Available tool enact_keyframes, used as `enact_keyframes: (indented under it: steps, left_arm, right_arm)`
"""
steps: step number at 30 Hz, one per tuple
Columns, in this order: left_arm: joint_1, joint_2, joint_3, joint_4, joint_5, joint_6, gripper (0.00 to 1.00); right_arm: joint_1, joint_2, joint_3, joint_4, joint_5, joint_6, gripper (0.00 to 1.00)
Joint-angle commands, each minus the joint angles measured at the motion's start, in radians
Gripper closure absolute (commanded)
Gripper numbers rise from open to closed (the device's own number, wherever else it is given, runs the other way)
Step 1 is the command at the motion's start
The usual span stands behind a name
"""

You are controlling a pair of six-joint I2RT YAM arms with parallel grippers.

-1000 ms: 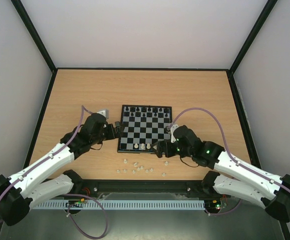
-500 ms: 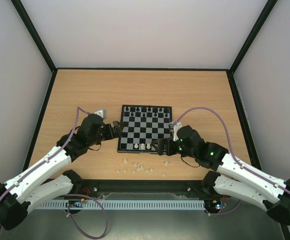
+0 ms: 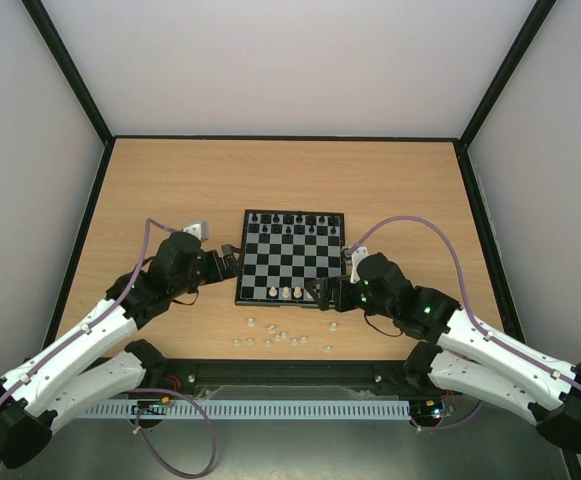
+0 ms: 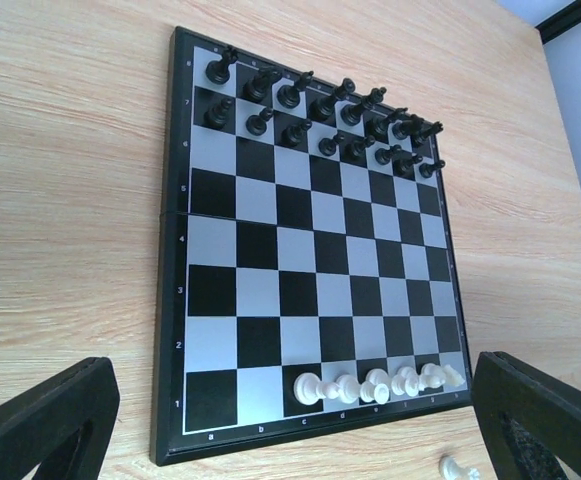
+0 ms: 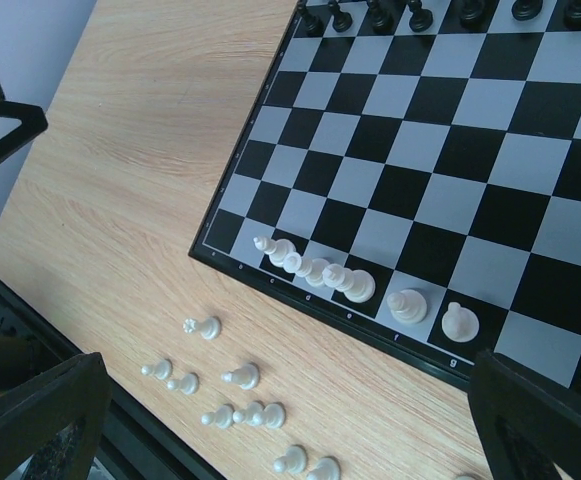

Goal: Set up the chess pieces on the board
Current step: Pick up the chess piece at the center of the board.

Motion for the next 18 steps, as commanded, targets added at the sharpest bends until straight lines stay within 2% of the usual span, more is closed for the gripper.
enact_keyframes:
  steps: [1,12,18]
  left_arm:
    - [0.006,-0.031,0.026,-0.022,0.012,0.027,0.01]
    - [-0.003,0.013,-0.011,-0.061,0.076,-0.009,0.01]
    - [-0.078,0.059,-0.005,-0.126,0.056,-0.035,0.01]
  right_arm:
    - [-0.003,-0.007,0.007,-0.010,0.022,0.002,0.01]
    - [-0.003,0.051,0.062,-0.064,0.095,-0.039,0.01]
    - [-0.003,0.048,0.060,-0.064,0.095,-0.061,0.01]
